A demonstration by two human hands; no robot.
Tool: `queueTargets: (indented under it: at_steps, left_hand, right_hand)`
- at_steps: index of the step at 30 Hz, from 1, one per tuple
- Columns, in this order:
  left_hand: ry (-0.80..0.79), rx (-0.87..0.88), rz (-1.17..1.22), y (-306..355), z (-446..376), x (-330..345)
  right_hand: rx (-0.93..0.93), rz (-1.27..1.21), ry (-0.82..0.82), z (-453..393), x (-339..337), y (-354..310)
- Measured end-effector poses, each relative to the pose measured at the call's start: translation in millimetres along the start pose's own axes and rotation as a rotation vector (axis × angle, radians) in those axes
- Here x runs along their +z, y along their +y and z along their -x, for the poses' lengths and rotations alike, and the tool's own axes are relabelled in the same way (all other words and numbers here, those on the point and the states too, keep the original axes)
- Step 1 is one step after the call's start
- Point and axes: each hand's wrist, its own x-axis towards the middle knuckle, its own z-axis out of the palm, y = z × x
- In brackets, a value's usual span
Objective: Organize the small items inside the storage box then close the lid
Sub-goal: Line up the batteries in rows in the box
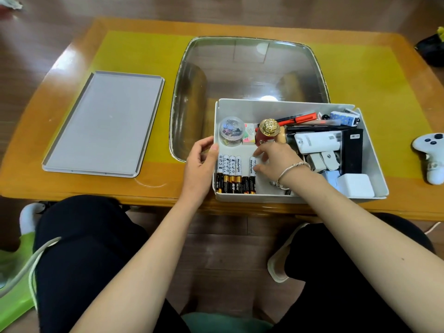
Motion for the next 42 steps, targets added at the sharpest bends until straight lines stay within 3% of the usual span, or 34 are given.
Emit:
queueTargets:
  at_steps: [5, 9, 13, 16, 20, 27, 31, 35, 42]
  left_hand:
    - [0.003, 0.001, 0.019, -1, 0, 1]
    - [0.006, 0.001, 0.020, -1, 0, 0]
    - [-0.005, -0.004, 0.019, 0, 0, 0]
    - [-0.005, -0.009, 0.023, 0, 1, 0]
    - [0.001, -0.007, 0.022, 0, 0, 0]
    - [-0.002, -0.008, 0.026, 1, 0, 0]
    - [-0.001, -0.006, 0.030, 1, 1, 1]
    - [-0.002, -0.004, 0.030, 1, 1, 1]
    - [0.010, -0.002, 0.018, 0, 1, 1]
  right_hand:
    - [-0.001, -0.231, -0.043, -3, 4, -6]
    - [-0.073, -0.242, -0.108, -2, -2, -8]
    - [-0.130, 0.009, -0.105, 8, -17, 10]
    - [-0.111, 0.225, -0.257, 15, -20, 19]
    - [-0.043, 0.297, -0.267, 11, -13, 18]
    - [0.014, 0.216, -0.068, -1, -2, 8]
    - [0.072, -0.091, 0.006, -8, 1, 0]
    - [0.089, -0.220, 0.019, -5, 0, 3]
    - [0.053, -0.243, -0.111, 0, -1, 5]
